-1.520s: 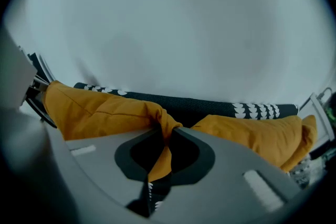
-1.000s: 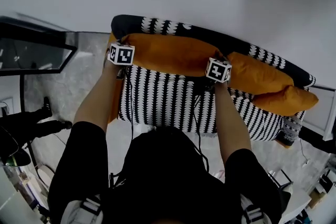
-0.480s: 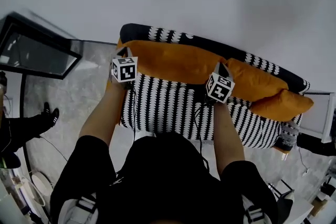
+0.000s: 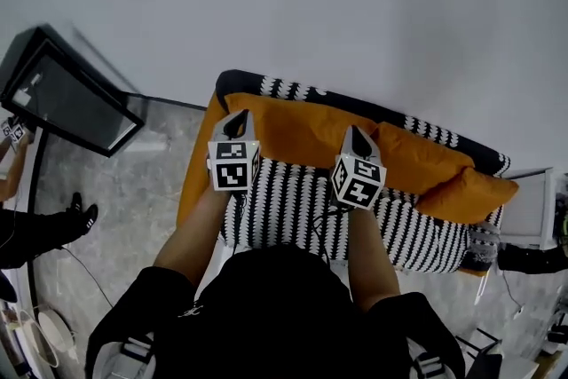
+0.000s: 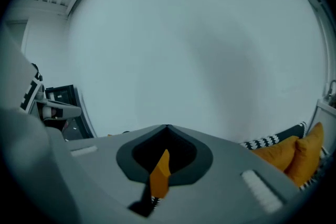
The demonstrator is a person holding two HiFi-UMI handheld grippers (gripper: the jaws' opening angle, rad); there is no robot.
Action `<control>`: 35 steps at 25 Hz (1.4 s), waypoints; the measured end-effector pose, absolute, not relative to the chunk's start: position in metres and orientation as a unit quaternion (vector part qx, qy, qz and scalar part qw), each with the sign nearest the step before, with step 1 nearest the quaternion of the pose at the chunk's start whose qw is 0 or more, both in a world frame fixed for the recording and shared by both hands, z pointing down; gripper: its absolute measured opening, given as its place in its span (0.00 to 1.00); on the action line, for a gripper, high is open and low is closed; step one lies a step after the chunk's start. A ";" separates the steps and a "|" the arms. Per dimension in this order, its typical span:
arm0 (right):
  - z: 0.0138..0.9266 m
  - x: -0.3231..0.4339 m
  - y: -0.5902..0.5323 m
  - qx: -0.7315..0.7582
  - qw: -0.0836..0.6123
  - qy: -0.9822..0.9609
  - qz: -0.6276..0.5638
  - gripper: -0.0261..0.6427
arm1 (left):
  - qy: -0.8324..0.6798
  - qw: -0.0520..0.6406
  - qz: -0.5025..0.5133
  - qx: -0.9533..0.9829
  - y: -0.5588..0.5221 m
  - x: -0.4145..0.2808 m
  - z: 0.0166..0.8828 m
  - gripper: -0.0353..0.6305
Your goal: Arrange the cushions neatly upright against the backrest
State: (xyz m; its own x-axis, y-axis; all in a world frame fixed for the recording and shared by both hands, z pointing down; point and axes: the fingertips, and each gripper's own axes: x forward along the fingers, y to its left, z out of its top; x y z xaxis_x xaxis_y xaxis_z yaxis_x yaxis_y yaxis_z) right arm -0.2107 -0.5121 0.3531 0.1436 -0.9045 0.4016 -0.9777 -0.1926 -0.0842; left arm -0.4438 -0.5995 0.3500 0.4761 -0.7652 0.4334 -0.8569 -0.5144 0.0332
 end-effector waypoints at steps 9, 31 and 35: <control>0.279 -0.269 -0.464 0.729 0.080 -0.664 0.143 0.05 | -0.441 0.114 0.152 0.877 -0.518 -0.442 0.280 0.07; 0.224 -0.281 -0.425 0.735 0.019 -0.668 0.113 0.05 | -0.367 0.064 0.142 0.917 -0.464 -0.394 0.233 0.07; 0.226 -0.279 -0.422 0.742 0.042 -0.663 0.092 0.05 | -0.365 0.061 0.143 0.918 -0.459 -0.391 0.233 0.07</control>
